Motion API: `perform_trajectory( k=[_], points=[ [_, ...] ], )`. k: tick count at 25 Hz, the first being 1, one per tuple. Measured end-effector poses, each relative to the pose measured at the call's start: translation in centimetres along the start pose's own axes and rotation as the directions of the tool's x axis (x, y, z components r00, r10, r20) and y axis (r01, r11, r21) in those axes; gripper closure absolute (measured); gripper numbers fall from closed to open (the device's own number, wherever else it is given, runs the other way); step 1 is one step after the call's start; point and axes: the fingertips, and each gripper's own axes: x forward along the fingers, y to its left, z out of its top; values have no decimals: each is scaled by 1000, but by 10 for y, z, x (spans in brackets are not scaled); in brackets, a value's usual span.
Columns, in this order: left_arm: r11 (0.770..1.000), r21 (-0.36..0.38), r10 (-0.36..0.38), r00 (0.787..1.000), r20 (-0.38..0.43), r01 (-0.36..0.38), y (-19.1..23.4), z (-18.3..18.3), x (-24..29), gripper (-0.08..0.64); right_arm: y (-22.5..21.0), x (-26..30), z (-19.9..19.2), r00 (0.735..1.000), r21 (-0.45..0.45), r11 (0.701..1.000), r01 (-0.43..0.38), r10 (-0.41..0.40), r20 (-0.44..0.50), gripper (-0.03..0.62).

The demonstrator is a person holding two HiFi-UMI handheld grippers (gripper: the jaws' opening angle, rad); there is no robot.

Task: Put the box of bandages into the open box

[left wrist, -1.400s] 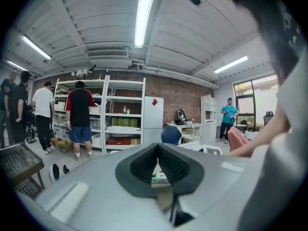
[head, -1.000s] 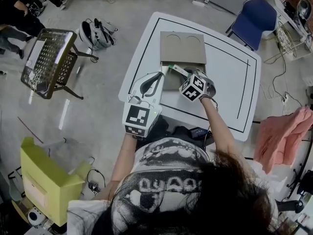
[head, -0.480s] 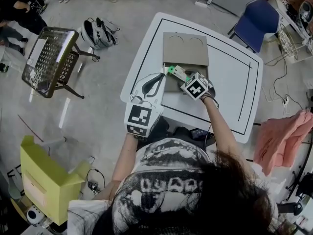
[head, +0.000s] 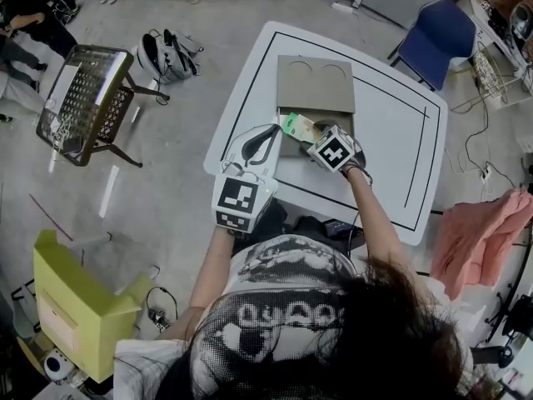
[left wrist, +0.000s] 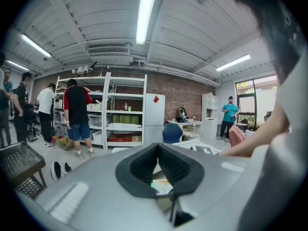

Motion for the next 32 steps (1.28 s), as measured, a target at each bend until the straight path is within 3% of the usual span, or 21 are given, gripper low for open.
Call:
perform_trajectory(
  k=[6,11,18,32],
  points=[
    [1000,-7,9,1000,-7,-9,2,-2,1,560,-1,-19,17,995,79,997,5,-13,100,359],
    [1000,-13,-1,1000,-14,0,-6,-2,4,560,-8,-51,32,973,162,987,15,-52,224,395],
    [1000,-10,-5,1000,-9,5,-17,2,7,560,-6,-104,47,909,277,961,-3,-113,400,439],
    [999,-32,-13,1000,4,13,-69,7,6,560,22,-206,44,767,325,943,-75,-153,623,522]
  ],
)
